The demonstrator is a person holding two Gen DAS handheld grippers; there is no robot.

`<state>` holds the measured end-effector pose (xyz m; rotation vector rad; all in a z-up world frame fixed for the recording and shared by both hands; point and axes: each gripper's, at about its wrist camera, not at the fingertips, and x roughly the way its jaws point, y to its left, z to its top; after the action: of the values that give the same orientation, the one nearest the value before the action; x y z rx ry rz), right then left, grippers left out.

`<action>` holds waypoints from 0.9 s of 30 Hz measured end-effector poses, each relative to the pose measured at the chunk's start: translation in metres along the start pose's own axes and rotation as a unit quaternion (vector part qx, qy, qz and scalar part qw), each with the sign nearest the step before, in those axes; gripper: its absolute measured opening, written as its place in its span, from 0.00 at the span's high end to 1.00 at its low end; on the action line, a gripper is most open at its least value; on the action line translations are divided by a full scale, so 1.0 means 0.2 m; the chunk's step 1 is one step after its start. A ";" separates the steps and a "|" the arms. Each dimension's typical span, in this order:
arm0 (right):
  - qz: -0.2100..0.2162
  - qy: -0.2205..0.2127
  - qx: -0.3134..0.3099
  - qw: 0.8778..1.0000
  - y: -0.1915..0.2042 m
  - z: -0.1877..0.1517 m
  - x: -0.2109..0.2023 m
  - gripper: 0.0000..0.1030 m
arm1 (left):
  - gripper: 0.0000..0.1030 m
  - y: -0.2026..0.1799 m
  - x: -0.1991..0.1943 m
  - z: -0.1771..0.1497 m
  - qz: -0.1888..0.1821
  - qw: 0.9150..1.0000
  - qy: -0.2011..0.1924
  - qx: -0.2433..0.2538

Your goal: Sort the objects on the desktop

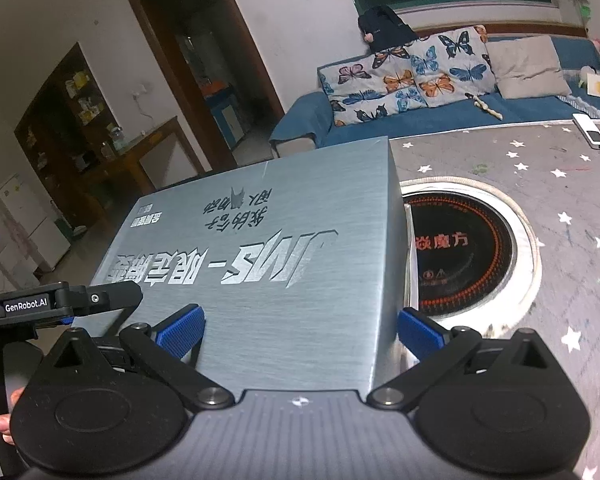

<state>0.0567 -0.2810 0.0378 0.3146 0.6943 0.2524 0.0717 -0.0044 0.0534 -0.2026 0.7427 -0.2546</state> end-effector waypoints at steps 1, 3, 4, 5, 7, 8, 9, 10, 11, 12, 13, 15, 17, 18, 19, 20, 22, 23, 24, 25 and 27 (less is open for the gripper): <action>0.001 -0.001 0.001 1.000 0.00 -0.02 -0.02 0.00 | 0.00 0.00 -0.02 -0.03 0.001 1.000 -0.002 0.002; 0.002 -0.003 0.003 1.000 0.01 -0.07 -0.05 0.00 | 0.00 0.00 -0.07 -0.07 0.002 1.000 -0.005 0.002; 0.001 -0.005 0.000 1.000 0.02 -0.10 -0.07 0.00 | 0.00 0.00 -0.09 -0.10 0.002 1.000 -0.005 0.000; 0.000 -0.008 -0.002 1.000 0.03 -0.12 -0.09 0.00 | 0.00 0.01 -0.11 -0.12 0.001 1.000 -0.005 -0.001; -0.002 -0.013 -0.006 1.000 0.04 -0.17 -0.12 0.00 | 0.00 0.01 -0.14 -0.17 0.001 1.000 -0.009 0.000; -0.001 -0.014 -0.007 1.000 0.05 -0.19 -0.13 0.00 | 0.00 0.01 -0.16 -0.20 0.001 1.000 -0.011 0.000; -0.001 -0.014 -0.009 1.000 0.05 -0.21 -0.14 0.00 | 0.00 0.01 -0.18 -0.22 0.002 1.000 -0.013 0.001; 0.000 -0.013 -0.010 1.000 0.06 -0.24 -0.15 0.00 | 0.00 0.02 -0.19 -0.25 0.003 1.000 -0.012 0.000; 0.001 -0.011 -0.010 1.000 0.06 -0.26 -0.16 0.00 | 0.00 0.02 -0.21 -0.28 0.004 1.000 -0.012 0.000; 0.003 -0.009 -0.009 1.000 0.06 -0.28 -0.17 0.00 | 0.00 0.02 -0.22 -0.31 0.005 1.000 -0.012 -0.001; 0.004 -0.006 -0.009 1.000 0.06 -0.30 -0.18 0.00 | 0.00 0.03 -0.23 -0.33 0.007 1.000 -0.011 -0.001; 0.005 0.000 -0.012 1.000 0.06 -0.34 -0.19 0.00 | 0.00 0.04 -0.25 -0.38 0.008 1.000 -0.008 -0.004; 0.005 0.005 -0.016 1.000 0.07 -0.38 -0.20 0.00 | 0.00 0.06 -0.26 -0.42 0.007 1.000 -0.003 -0.008; 0.005 0.007 -0.016 1.000 0.07 -0.39 -0.21 0.00 | 0.00 0.06 -0.27 -0.44 0.007 1.000 -0.002 -0.009; 0.006 0.008 -0.017 1.000 0.07 -0.41 -0.21 0.00 | 0.00 0.06 -0.28 -0.46 0.008 1.000 -0.001 -0.011; 0.006 0.010 -0.017 1.000 0.07 -0.42 -0.22 0.00 | 0.00 0.07 -0.28 -0.48 0.009 1.000 -0.001 -0.010; 0.006 0.015 -0.018 1.000 0.08 -0.45 -0.23 0.00 | 0.00 0.07 -0.28 -0.50 0.009 1.000 0.002 -0.012; 0.006 0.018 -0.018 1.000 0.07 -0.47 -0.23 0.00 | 0.00 0.07 -0.28 -0.52 0.009 1.000 0.004 -0.013; 0.006 0.021 -0.018 1.000 0.07 -0.48 -0.23 0.00 | 0.00 0.08 -0.28 -0.53 0.010 1.000 0.006 -0.015; 0.005 0.024 -0.018 1.000 0.07 -0.50 -0.23 0.00 | 0.00 0.08 -0.27 -0.55 0.011 1.000 0.008 -0.016; 0.004 0.030 -0.018 0.999 0.07 -0.52 -0.23 0.00 | 0.00 0.09 -0.26 -0.57 0.010 1.000 0.017 -0.020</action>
<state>-0.0471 -0.2626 -0.0061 0.2773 0.7468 0.2821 -0.0402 0.0180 0.0003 -0.2302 0.7827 -0.2253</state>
